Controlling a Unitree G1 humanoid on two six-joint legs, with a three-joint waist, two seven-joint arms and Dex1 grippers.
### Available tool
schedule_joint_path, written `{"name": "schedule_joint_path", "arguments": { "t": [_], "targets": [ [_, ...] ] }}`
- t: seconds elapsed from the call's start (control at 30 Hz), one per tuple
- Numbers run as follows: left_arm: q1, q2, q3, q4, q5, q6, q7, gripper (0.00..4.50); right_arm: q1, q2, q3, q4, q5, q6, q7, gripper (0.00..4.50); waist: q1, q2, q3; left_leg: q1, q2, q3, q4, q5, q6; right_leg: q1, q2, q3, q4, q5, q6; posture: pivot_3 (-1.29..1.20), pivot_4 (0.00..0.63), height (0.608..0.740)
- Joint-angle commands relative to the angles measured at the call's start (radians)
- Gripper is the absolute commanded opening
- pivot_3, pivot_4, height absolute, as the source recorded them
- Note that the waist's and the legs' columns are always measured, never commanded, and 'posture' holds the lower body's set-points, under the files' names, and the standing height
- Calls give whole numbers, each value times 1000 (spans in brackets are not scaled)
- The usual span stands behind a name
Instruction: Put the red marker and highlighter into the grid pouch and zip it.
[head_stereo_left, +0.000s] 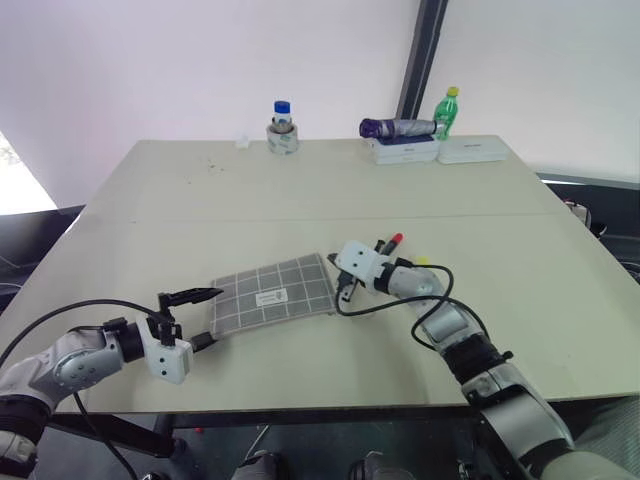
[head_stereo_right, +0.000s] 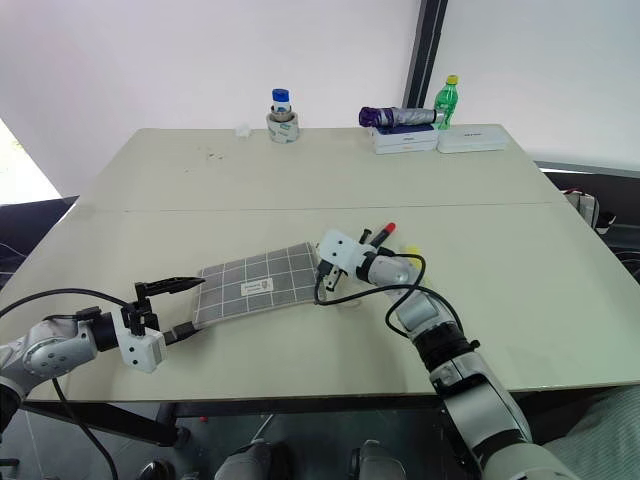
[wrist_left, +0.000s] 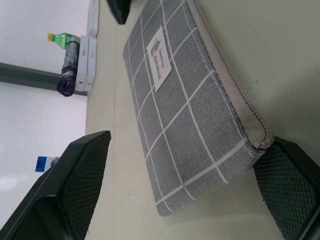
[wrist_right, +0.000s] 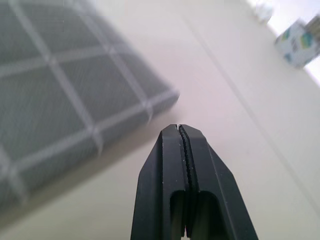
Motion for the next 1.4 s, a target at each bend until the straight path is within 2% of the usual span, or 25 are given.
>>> {"name": "schedule_joint_path", "arguments": {
  "t": [0.03, 0.27, 0.57, 0.83, 1.0, 1.13, 1.4],
  "targets": [
    [4, 2, -21, 2, 15, 3, -4, 4500, -64, 18, 37, 103, -78, -73, -80, 14, 1, 0, 0, 0, 0, 0, 0, 0, 0, 0, 0, 0, 0, 0, 0, 0, 150, 738],
    [13, -6, -27, -26, 4, 12, -11, 4500, -167, 89, 70, 334, -139, -170, -170, 14, -3, 0, 0, 0, 0, 4, 0, 1, -1, -1, 0, 0, 1, 0, 0, 0, 150, 738],
    [29, 0, -27, -45, -2, 23, -12, 4500, -238, 137, 70, 475, -148, -281, -182, 14, -3, 0, 0, 0, 0, 5, 0, 1, -1, -1, 0, 1, 1, 0, 0, 0, 150, 738],
    [99, 22, 7, -118, -74, 56, -25, 4500, -215, 73, 35, 423, -140, -291, -188, 14, -5, 1, 0, 0, 0, 5, -1, 1, -1, -2, 0, 2, 1, 0, 0, 0, 150, 738],
    [219, 56, 25, -293, -187, 100, -71, 4500, -181, 48, 18, 369, -123, -275, -165, 14, -20, 1, 0, 0, 1, 3, -2, 1, -1, -2, 0, 2, 1, 0, 0, 0, 150, 738],
    [296, 71, 60, -377, -201, 125, -83, 4500, -160, 42, 14, 344, -123, -266, -155, 14, -26, 1, 0, 0, 1, 2, -2, 1, -2, -2, 1, 2, 1, 0, 0, 0, 150, 738],
    [459, 218, 261, -209, -173, -28, -34, 4500, -113, 7, 2, 261, -106, -246, -111, 14, -34, 1, 1, 0, 2, 2, -3, 2, -3, -3, 1, 3, 1, 0, 0, 0, 150, 738]
  ]
}}
